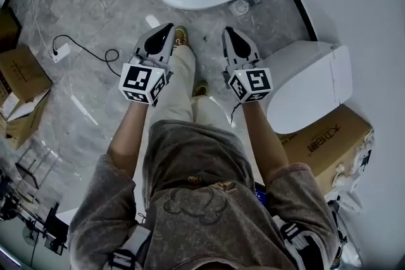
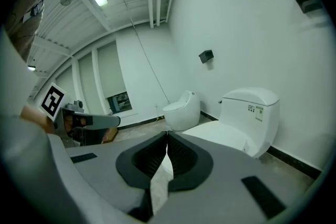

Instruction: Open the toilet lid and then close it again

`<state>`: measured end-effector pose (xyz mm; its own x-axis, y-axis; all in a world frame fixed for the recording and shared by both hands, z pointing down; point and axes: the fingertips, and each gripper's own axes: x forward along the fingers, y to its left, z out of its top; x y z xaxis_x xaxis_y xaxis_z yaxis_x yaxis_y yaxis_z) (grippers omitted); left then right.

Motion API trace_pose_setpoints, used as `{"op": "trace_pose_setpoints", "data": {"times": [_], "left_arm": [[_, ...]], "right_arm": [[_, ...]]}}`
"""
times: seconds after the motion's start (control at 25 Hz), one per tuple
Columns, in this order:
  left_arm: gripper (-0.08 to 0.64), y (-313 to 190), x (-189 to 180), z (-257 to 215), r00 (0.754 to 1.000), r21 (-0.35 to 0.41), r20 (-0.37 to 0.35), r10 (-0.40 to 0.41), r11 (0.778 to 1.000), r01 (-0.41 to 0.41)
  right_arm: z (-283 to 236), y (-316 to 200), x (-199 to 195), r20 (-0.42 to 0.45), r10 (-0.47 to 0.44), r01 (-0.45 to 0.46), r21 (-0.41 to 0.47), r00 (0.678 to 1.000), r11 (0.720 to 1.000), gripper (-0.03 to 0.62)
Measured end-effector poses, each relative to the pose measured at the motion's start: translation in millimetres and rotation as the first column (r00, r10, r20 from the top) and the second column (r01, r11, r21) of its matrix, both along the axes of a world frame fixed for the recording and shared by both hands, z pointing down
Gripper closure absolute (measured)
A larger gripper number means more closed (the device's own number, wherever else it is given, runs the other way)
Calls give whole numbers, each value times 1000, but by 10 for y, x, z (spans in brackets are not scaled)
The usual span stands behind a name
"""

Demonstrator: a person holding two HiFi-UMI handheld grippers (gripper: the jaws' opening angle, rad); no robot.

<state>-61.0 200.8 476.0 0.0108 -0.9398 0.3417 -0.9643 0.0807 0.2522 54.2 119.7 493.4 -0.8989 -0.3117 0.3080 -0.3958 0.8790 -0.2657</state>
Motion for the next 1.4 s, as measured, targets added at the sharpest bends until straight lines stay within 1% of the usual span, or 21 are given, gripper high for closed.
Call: {"op": "trace_pose_setpoints", "data": {"times": [0.24,0.52,0.64,0.76,0.84,0.96,1.16,1.4], "left_arm": [[551,-359,-256,1058,1000,-45,-9,-11,999,10],[551,-532,-395,2403,1000,-113,-10,-13,993,12],[551,-556,-441,2888,999,-137,-19,-27,990,25],[551,-577,-486,3243,999,-152,-24,-37,988,33],[551,-606,-510,3381,999,-154,-24,-38,987,34],[551,-659,-533,3450,999,-147,-22,-37,989,33],[551,-691,-569,3423,999,-144,-15,-31,989,28],[551,-714,-583,3365,999,-154,-41,-36,988,29]], "right_arm": [[1063,-264,-274,-46,-8,6,-56,999,998,565],[2373,-399,-406,-110,-4,-8,-108,994,994,565],[2810,-402,-456,-124,-25,10,-123,992,992,565],[3110,-415,-543,-126,-36,19,-132,991,991,565],[3217,-431,-616,-120,-40,24,-135,992,991,565],[3280,-447,-719,-111,-49,33,-138,993,990,565],[3256,-486,-850,-100,-55,40,-144,993,989,565],[3190,-509,-873,-110,-49,32,-155,993,987,565]]}}
